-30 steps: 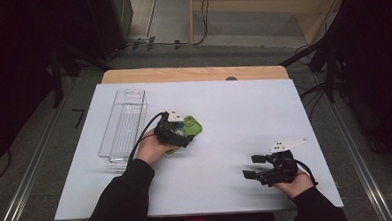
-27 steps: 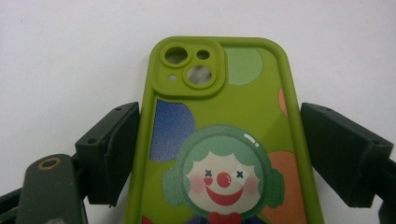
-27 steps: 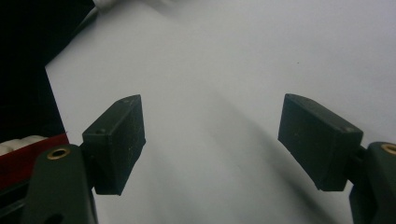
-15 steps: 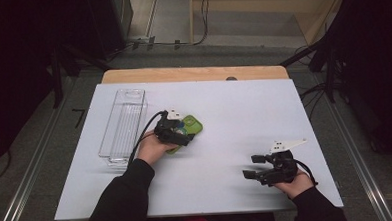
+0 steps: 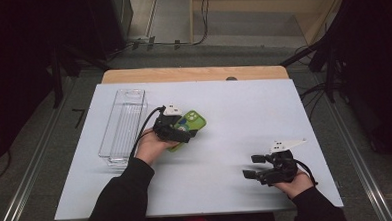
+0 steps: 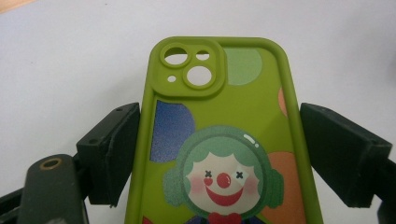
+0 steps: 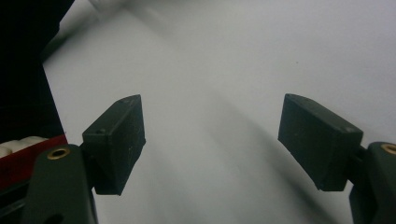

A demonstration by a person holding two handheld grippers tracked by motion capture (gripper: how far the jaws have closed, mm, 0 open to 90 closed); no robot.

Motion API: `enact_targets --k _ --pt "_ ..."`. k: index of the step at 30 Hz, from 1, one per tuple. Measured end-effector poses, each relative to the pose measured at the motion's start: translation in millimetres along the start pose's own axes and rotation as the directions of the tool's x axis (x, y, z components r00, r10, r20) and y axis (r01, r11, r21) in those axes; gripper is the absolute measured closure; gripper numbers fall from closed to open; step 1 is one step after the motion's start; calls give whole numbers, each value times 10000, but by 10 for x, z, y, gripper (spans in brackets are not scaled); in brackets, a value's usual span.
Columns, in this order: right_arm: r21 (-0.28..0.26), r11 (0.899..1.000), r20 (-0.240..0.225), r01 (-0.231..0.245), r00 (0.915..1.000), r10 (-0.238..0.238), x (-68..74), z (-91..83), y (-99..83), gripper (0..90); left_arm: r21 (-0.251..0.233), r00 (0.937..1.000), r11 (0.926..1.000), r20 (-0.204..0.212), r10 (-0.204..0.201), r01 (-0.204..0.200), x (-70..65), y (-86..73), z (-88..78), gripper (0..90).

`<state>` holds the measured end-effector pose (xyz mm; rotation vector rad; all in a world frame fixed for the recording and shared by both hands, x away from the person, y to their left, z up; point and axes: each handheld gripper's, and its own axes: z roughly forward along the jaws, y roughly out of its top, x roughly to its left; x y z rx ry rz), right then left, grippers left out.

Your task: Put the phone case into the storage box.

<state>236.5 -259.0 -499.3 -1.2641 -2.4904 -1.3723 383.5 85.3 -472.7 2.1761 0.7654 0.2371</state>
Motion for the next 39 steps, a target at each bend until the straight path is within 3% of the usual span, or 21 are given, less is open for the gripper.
enact_targets --k 7,22,26,34,39 --pt "-68 10000 32 7 10000 -7 2 -8 2 213 -222 9986 9991 416 -339 348 -48 55 -102 163" --pt "-172 9998 155 -29 9999 32 8 -21 10 213 -249 9970 9986 640 -446 462 -248 102 -309 163" --pt "-224 9997 217 -54 9997 59 16 -23 18 213 -236 9943 9966 739 -772 791 -286 84 -305 163" --pt "-568 9975 439 -431 9980 456 43 -39 53 213 -389 9907 9911 540 -1252 1274 -402 -5 -297 163" --pt "-743 9961 542 -479 9972 520 74 -42 89 214 -859 9892 9855 141 -1458 1464 -467 -65 -303 163"
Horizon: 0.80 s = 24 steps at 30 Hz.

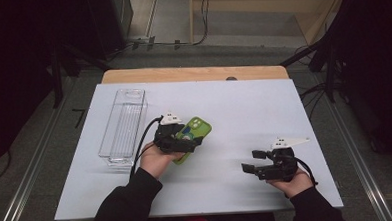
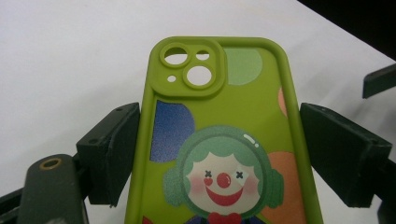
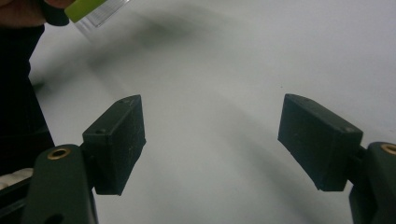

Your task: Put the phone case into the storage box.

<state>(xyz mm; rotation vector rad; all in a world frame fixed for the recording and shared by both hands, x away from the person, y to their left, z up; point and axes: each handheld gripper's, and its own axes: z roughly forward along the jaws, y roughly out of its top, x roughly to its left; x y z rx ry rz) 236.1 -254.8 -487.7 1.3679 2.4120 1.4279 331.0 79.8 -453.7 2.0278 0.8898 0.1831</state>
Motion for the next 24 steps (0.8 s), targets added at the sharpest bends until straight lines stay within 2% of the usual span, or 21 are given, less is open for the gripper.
enact_targets --k 3,8,12,15,21,24 --pt "-67 9998 -1 -201 9998 201 16 3 21 222 -292 9992 9995 -397 92 -103 -57 -35 -14 163" --pt "-25 9993 47 -360 9993 360 55 16 63 222 -526 9986 9985 -502 -150 124 -107 -91 2 163" --pt "-72 9984 182 -561 9983 562 85 27 103 222 -790 9977 9968 -664 -124 72 -155 -143 23 163" --pt "-191 9978 261 -627 9977 632 108 19 145 226 -1012 9973 9944 -624 -375 311 -179 -166 30 163" --pt "-347 9971 581 -679 9959 698 138 20 214 226 -1336 9960 9902 -738 -509 407 -199 -197 38 163" --pt "-514 9956 616 -783 9948 814 151 18 255 226 -1319 9962 9895 -564 -665 586 -197 -211 53 163"
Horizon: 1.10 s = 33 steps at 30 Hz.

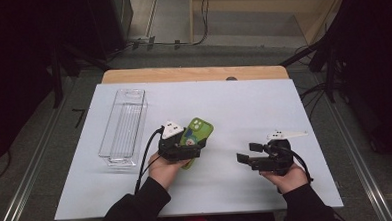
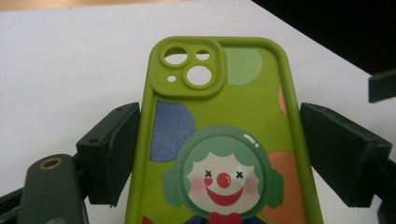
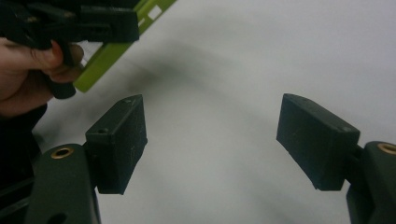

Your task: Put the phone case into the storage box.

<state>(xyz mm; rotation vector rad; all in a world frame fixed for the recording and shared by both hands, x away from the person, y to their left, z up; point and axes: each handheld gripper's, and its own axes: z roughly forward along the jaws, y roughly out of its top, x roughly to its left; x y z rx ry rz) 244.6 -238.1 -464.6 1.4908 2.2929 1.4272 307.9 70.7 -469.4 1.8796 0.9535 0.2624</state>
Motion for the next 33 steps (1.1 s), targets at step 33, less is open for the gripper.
enact_targets --k 33 --pt "-508 9987 -187 -89 9998 80 280 242 506 229 -1360 9999 9907 -143 -8 -12 -125 -160 48 163"
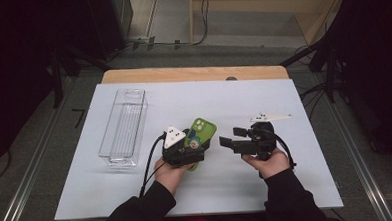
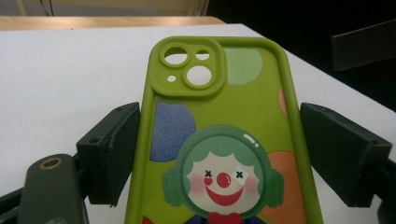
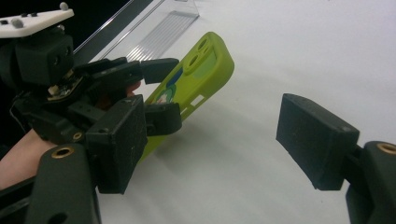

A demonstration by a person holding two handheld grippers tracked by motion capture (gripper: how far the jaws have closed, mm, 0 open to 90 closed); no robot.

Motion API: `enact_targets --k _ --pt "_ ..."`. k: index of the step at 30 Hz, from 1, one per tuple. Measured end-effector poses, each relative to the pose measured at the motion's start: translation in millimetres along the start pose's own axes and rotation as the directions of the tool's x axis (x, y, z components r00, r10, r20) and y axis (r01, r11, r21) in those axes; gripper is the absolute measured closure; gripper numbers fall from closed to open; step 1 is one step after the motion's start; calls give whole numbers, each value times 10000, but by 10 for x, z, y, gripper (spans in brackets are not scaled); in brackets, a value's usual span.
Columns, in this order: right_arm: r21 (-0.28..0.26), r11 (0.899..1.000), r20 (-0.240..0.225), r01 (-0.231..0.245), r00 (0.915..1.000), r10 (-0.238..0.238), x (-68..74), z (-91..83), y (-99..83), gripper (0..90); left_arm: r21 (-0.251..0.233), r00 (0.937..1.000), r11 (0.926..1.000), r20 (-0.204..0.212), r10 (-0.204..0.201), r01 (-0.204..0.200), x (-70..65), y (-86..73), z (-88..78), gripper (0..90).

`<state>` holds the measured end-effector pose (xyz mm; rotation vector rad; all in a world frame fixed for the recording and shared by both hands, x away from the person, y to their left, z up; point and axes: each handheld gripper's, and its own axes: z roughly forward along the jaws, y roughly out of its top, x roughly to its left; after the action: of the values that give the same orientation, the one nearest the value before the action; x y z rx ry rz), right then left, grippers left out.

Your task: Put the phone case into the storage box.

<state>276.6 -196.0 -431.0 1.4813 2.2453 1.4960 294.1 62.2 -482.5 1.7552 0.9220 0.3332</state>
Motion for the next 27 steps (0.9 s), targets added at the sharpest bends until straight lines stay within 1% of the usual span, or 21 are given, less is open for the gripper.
enact_targets --k 5,8,13,15,16,18,20,24,25,27 --pt "-17 10000 -46 -27 10000 27 18 47 46 230 -197 9996 9996 -193 194 -198 -38 -21 -6 163" --pt "-44 10000 -66 -13 10000 12 23 72 71 230 -319 9993 9991 -225 289 -296 -55 -37 -12 163" --pt "-94 9999 -116 -82 9999 81 37 108 129 230 -632 9992 9975 -261 294 -310 -62 -42 -25 162" --pt "-96 9999 -162 -90 9998 89 40 131 150 230 -636 9995 9977 -228 228 -242 -59 -43 -24 162" --pt "-85 10000 -182 -45 9998 44 43 145 161 230 -611 9997 9979 -126 204 -211 -56 -44 -19 162" --pt "-45 10000 -99 48 9999 -49 64 173 181 230 -646 9994 9975 -191 278 -289 -59 -51 -23 162" --pt "-22 10000 -121 91 9999 -91 72 202 197 230 -699 9990 9968 -244 368 -385 -62 -54 -27 162" --pt "42 10000 -193 -25 9998 26 78 257 223 230 -825 9984 9956 -366 422 -451 -68 -70 -26 162" --pt "46 10000 -246 2 9997 -1 74 268 229 230 -896 9981 9947 -401 466 -501 -70 -77 -28 162" --pt "90 9999 -302 -106 9995 108 68 301 249 230 -1026 9976 9929 -418 554 -595 -74 -90 -31 162"
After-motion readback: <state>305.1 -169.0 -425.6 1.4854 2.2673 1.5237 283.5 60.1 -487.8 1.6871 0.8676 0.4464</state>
